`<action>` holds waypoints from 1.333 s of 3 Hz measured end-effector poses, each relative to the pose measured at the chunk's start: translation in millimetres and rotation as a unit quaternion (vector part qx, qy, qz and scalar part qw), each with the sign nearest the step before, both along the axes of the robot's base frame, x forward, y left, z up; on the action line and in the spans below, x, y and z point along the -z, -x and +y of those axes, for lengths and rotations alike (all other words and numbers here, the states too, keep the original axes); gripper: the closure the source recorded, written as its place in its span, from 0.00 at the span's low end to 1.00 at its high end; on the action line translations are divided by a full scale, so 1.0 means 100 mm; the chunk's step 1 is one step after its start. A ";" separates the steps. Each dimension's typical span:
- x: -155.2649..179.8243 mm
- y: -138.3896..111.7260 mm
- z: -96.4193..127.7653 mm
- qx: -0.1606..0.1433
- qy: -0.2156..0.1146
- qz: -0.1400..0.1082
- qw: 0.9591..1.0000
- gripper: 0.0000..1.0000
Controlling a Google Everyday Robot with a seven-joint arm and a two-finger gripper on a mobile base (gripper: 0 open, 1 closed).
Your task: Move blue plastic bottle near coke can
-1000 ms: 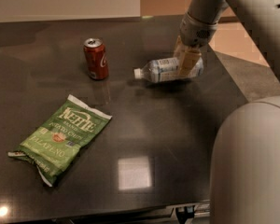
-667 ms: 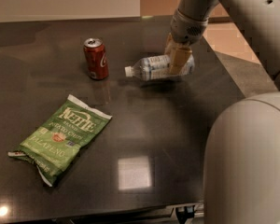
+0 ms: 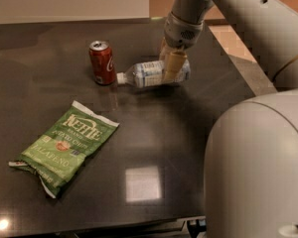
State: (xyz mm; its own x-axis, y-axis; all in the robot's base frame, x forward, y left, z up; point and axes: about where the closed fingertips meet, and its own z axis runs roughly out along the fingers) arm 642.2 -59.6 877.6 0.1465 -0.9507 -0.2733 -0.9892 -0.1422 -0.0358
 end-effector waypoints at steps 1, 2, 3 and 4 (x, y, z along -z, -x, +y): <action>0.04 0.01 0.19 -0.018 -0.004 0.006 1.000 1.00; 0.07 0.02 0.36 -0.039 -0.004 0.005 0.999 1.00; 0.10 -0.01 0.50 -0.058 -0.002 0.004 0.998 0.83; 0.12 -0.10 0.56 -0.058 0.001 0.001 0.998 0.59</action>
Offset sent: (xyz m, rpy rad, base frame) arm -0.0240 0.0426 -0.0052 -0.0330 0.0827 0.1542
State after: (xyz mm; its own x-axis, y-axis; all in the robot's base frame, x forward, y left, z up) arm 652.6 -3.3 865.4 0.2553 -0.9280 -0.2712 -0.9661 -0.2561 -0.0332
